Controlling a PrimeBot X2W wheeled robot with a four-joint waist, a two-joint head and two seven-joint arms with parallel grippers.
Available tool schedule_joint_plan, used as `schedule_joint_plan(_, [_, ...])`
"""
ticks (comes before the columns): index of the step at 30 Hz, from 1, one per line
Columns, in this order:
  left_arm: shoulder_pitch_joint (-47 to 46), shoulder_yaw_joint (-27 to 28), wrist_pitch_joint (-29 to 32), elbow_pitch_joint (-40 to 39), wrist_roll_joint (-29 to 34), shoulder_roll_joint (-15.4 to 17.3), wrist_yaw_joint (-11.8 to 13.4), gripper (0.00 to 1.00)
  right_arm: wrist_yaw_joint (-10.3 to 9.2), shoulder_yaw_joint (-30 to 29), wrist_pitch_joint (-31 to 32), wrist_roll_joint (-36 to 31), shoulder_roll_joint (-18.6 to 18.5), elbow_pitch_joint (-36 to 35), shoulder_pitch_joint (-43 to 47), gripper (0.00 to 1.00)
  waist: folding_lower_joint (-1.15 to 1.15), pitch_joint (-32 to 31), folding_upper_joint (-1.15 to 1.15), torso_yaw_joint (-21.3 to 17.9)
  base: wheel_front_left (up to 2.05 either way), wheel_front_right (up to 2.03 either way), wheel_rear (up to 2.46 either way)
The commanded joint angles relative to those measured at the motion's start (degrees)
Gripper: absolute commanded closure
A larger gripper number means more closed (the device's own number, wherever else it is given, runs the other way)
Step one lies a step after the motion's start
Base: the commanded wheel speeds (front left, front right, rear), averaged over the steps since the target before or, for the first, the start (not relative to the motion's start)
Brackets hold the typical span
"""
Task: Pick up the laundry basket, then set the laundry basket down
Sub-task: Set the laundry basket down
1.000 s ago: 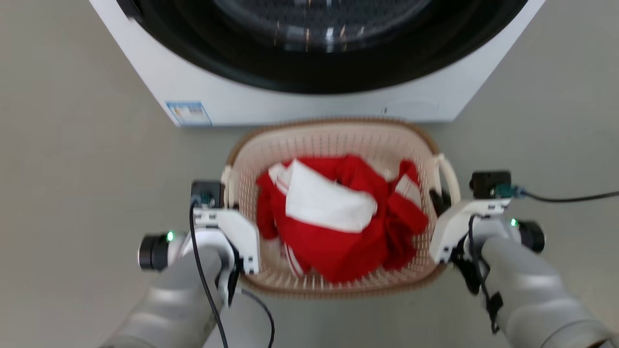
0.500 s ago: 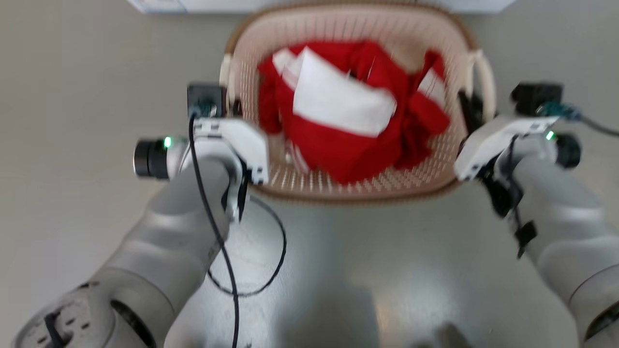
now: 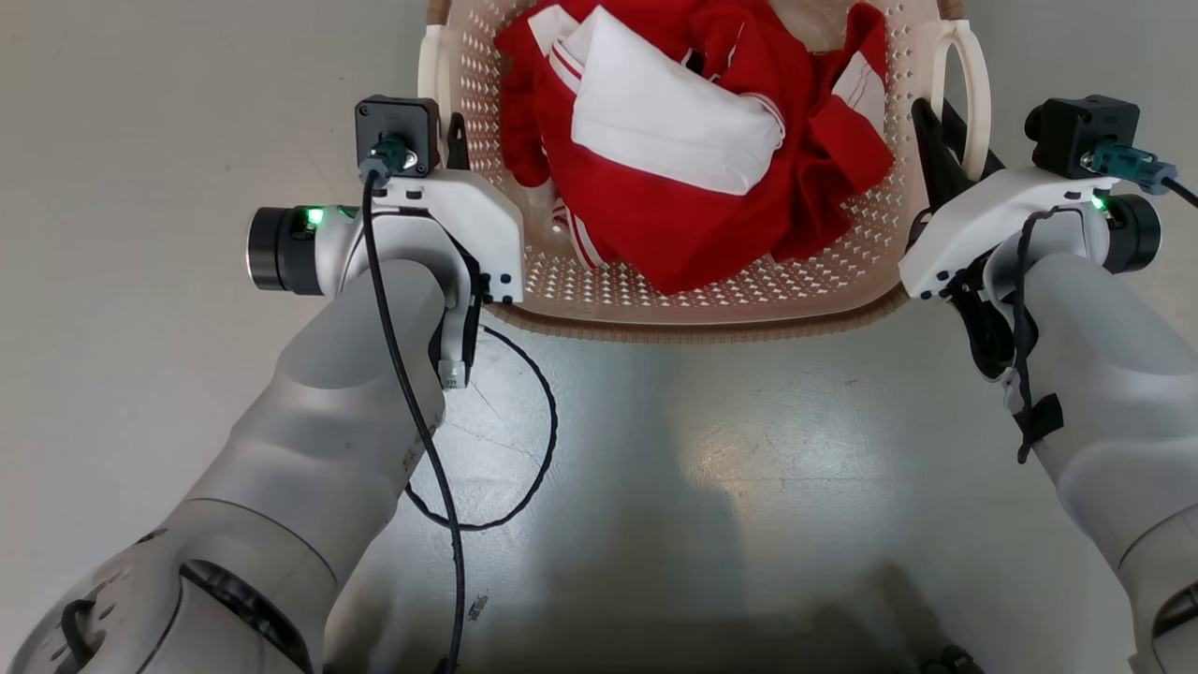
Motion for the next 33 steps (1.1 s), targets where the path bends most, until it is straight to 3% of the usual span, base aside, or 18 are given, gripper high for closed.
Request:
schedule_joint_plan(1, [-0.51,1.05,-0.35,-1.23,1.21,-0.07,-0.06,1.00,0.51,0.74,-1.12,-0.99,2.04,-1.58,2.97,1.00,0.00,0.21,0.00,-0.07,0.00,0.00,0.00])
schedule_joint_plan(10, [-0.89,5.07,-0.35,-0.77,5.88,-0.07,-0.72,1.00,0.51,-1.34,-1.12,-3.14,2.79,-2.02,3.01,1.00,0.00,1.77,0.00,-0.59,0.00,0.00,0.00])
schedule_joint_plan(33, [-2.12,8.41,-0.36,-0.78,10.11,-0.07,-1.01,1.00,0.51,-3.42,-1.13,-4.86,2.79,-2.83,1.81,1.00,0.00,4.74,0.00,-0.57,0.00,0.00,0.00])
